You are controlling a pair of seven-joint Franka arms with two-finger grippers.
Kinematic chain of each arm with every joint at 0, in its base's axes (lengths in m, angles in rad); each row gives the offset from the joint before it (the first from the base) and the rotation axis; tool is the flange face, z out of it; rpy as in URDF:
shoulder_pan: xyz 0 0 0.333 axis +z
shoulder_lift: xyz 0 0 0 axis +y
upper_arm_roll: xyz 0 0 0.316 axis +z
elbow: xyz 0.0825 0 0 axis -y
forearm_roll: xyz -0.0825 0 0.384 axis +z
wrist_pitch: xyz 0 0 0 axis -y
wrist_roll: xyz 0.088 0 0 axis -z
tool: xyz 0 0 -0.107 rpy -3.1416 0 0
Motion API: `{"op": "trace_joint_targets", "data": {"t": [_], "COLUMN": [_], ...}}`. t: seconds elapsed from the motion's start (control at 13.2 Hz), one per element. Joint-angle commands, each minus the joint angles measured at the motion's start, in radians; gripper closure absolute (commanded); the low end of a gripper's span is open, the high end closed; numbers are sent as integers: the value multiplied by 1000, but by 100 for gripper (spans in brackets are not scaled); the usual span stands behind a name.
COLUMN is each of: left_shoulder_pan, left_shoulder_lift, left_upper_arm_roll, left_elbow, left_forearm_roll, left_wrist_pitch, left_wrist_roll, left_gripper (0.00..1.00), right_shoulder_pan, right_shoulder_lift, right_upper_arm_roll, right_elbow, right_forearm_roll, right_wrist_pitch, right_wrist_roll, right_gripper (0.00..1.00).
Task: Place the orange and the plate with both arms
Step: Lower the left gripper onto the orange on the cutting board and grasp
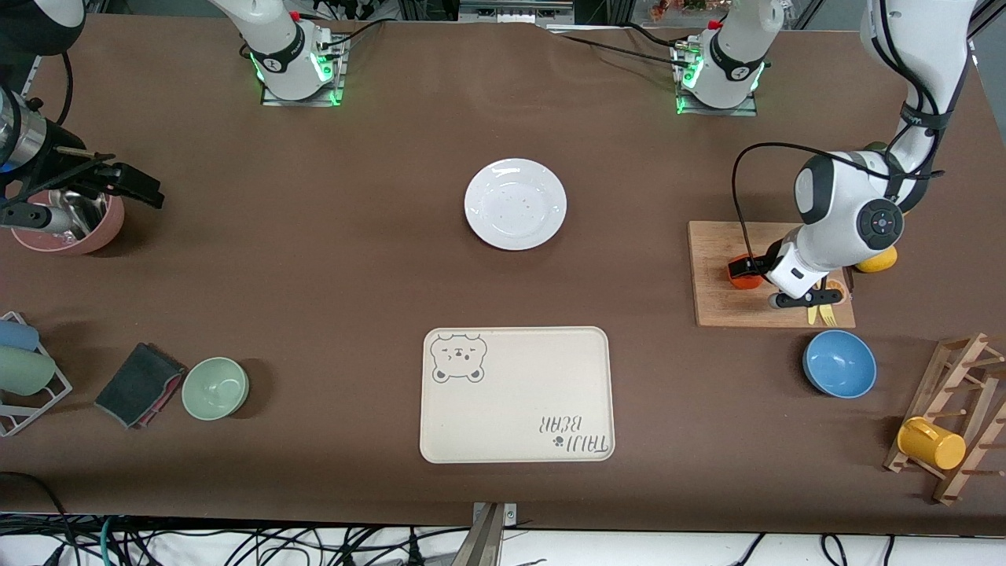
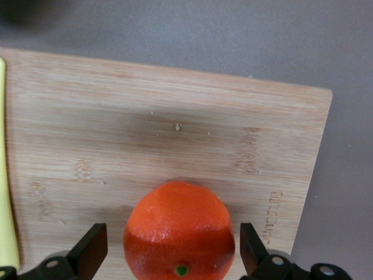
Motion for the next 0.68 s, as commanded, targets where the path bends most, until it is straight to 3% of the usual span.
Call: {"op": "trace_joint_targets", "data": {"t": [0.0, 0.15, 0.23, 0.45, 0.61], "left_shoulder_pan": [-4, -4, -4, -4, -2], "left_shoulder_lift": [2, 4, 4, -16, -64], "left_upper_arm_roll": [-1, -2, -2, -9, -62], "left_elbow": [-2, 2, 4, 42, 118], "left_forearm_roll": [-17, -17, -17, -19, -45], "left_wrist_pitch": [15, 5, 2, -47, -182], "left_wrist_roll": [-5, -5, -8, -67, -88], "left_gripper": [26, 81, 99, 100, 100], "right_shoulder_pan": [-1, -1, -1, -1, -1], "right_shoulder_lift": [-9, -9, -9, -9, -9], "right_upper_arm_roll": [5, 5, 5, 5, 5], "right_elbow": [-4, -4, -4, -4, -4], "right_forearm_roll": [-1, -3, -3, -3, -3], "right_wrist_pitch": [-5, -5, -5, -5, -5], "right_wrist_roll": [10, 10, 10, 10, 10], "right_gripper": [0, 0, 0, 0, 0]}}
